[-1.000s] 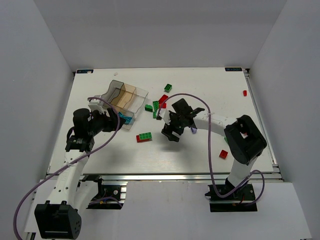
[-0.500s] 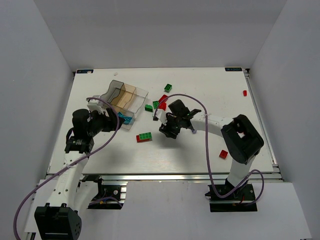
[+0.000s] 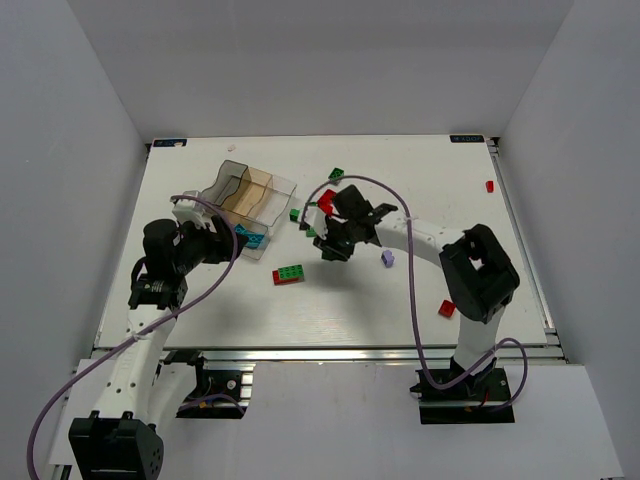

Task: Sort the legos into containers by color

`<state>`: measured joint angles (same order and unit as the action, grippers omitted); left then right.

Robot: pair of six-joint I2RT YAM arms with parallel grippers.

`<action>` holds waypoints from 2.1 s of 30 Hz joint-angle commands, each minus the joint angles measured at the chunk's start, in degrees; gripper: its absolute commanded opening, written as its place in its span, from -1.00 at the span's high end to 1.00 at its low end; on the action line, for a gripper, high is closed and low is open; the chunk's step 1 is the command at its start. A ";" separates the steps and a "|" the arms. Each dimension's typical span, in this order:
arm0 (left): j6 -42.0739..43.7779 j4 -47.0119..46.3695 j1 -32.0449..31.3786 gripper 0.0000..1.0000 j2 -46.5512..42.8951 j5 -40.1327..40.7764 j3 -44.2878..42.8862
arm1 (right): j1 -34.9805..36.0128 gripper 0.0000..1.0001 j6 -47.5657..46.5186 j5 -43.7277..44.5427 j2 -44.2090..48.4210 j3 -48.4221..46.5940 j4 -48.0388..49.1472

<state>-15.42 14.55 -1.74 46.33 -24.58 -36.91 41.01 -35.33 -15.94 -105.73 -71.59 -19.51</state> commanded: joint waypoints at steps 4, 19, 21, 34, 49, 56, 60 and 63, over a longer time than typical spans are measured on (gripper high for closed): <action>1.01 -1.27 -0.28 -0.52 -2.47 -0.65 -1.15 | 0.21 0.93 0.09 -3.04 -8.06 -23.48 -8.52; 1.27 -1.63 -0.28 -0.53 -2.47 -1.35 -0.89 | 0.56 0.85 8.78 3.99 -23.37 -44.69 9.66; 1.27 -1.89 -0.28 -0.53 -2.56 -1.35 -0.89 | 0.56 0.73 9.67 3.20 -24.16 -44.95 11.06; 1.27 -3.73 -0.28 -0.53 -2.73 -5.39 -0.27 | 0.38 0.17 10.63 1.35 -30.41 -47.68 15.20; -0.14 -8.74 -0.28 -0.07 1.39 -17.15 1.05 | -1.72 -0.05 16.25 -3.11 -13.91 -35.33 14.06; -0.49 -9.98 -4.58 0.47 5.69 -18.58 1.13 | -6.38 -0.11 12.23 -31.83 8.68 -12.92 -1.12; 2.14 -4.99 -10.38 0.06 9.48 -14.72 -1.31 | -7.35 -0.71 2.56 -41.61 18.79 -3.31 -11.86; 6.53 2.90 -15.56 -0.31 13.07 -7.70 -5.52 | -8.58 -0.79 5.61 -40.14 26.76 7.76 -3.98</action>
<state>-13.30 10.00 -14.06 57.45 -37.71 -37.45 32.88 -28.23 -50.33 -82.37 -72.05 -21.34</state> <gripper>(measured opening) 0.630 0.887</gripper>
